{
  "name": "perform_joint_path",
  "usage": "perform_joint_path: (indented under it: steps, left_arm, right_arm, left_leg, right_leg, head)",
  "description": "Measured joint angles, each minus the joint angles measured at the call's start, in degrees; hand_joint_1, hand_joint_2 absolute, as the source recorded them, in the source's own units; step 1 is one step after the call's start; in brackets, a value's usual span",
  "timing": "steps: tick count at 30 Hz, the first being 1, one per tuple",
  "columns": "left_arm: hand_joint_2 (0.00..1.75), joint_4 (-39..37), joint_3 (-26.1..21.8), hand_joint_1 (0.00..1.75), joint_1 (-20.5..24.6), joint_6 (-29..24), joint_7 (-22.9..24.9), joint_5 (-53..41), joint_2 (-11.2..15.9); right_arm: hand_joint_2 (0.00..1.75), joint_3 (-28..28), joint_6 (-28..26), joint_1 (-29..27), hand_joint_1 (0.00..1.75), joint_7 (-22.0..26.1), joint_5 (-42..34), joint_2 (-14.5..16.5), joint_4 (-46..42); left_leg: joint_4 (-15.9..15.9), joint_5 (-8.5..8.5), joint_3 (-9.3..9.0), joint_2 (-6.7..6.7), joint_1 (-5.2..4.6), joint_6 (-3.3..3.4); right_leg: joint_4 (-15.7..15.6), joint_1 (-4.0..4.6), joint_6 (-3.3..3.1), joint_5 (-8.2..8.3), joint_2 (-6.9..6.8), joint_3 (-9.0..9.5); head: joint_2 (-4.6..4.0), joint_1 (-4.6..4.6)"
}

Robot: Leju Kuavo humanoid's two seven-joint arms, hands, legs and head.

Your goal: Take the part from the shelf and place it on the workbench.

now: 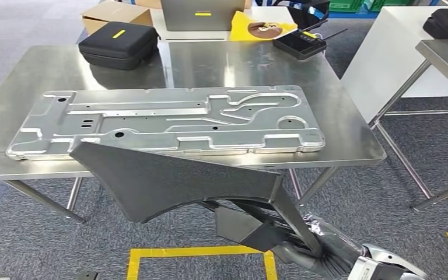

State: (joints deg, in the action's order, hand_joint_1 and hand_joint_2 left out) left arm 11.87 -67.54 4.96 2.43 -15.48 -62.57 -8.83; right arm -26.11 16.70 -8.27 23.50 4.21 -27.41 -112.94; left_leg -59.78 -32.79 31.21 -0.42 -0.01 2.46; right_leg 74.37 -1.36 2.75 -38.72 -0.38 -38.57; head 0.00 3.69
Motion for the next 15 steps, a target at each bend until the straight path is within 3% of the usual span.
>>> perform_joint_path:
  steps: [2, 3, 4, 8, 10, 13, 14, 15]
  left_arm:
    - [1.75, 0.0, 0.0, 0.00, 0.0, 0.0, 0.0, 0.0, 0.0]
    - [1.75, 0.0, 0.0, 0.00, 0.0, 0.0, -0.1, 0.0, 0.0]
    - [1.75, 0.0, 0.0, 0.00, 0.1, 0.0, -0.1, -0.1, 0.0]
    - [1.75, 0.0, 0.0, 0.00, 0.3, 0.0, -0.1, -0.1, 0.0]
    - [1.75, 0.0, 0.0, 0.00, 0.4, 0.0, -0.2, -0.1, 0.0]
    - [1.75, 0.0, 0.0, 0.00, 0.3, 0.0, -0.2, -0.1, 0.0]
    - [1.75, 0.0, 0.0, 0.00, 0.2, 0.0, -0.2, -0.1, 0.0]
    - [1.75, 0.0, 0.0, 0.00, 0.1, 0.0, -0.2, -0.1, 0.0]
  right_arm:
    - [1.75, 0.1, 0.1, 0.0, 1.75, 0.0, 0.0, 0.0, 0.0]
    - [1.75, 0.1, 0.2, 0.0, 1.75, 0.0, 0.0, 0.0, 0.1]
    - [1.75, 0.1, 0.2, 0.0, 1.75, 0.0, -0.1, 0.0, 0.1]
    - [1.75, 0.2, 0.3, -0.1, 1.75, 0.0, -0.2, 0.1, 0.2]
    - [1.75, 0.2, 0.3, 0.0, 1.75, 0.0, -0.2, 0.2, 0.2]
    - [1.75, 0.2, 0.3, -0.1, 1.75, 0.0, -0.3, 0.3, 0.2]
    - [1.75, 0.2, 0.3, -0.1, 1.75, 0.0, -0.3, 0.4, 0.2]
    - [1.75, 0.2, 0.3, -0.2, 1.75, 0.0, -0.4, 0.4, 0.2]
  left_leg:
    - [0.0, -0.90, -1.26, -0.10, 0.02, -0.21]
    - [0.0, -1.35, -1.73, -0.15, -0.07, -0.44]
    - [-0.1, -1.71, -1.96, -0.21, -0.13, -0.74]
    - [0.2, -2.46, -2.30, -0.22, -0.20, -1.84]
    - [-2.1, -3.80, -1.49, -0.16, -0.13, -2.48]
    - [-12.8, -7.68, 4.73, -0.08, 0.31, -3.29]
    - [-15.5, -7.89, 6.72, -0.07, 0.39, -3.41]
    - [-16.0, -6.73, 7.72, -0.06, 0.43, -3.41]
  right_leg:
    - [-5.7, 0.01, 0.02, 5.06, 0.02, 1.34]
    - [-8.8, 0.09, -0.12, 7.00, 0.08, 2.40]
    - [-11.3, 0.19, -0.42, 7.89, 0.14, 3.31]
    - [-13.4, 0.30, -1.78, 7.17, 0.28, 4.25]
    - [-13.7, -0.04, -2.39, 6.83, 0.10, 4.88]
    - [-13.8, -0.16, -2.88, 5.98, -0.16, 5.82]
    - [-13.8, -0.16, -2.88, 5.66, -0.17, 6.20]
    - [-13.8, -0.16, -2.83, 5.29, -0.15, 6.71]
  head:
    - [0.00, -0.01]
    - [0.00, 0.00]
    - [0.00, -0.02]
    - [0.00, -0.02]
    - [0.00, 0.05]
    - [0.00, 0.13]
    - [0.00, 0.13]
    - [0.00, 0.13]
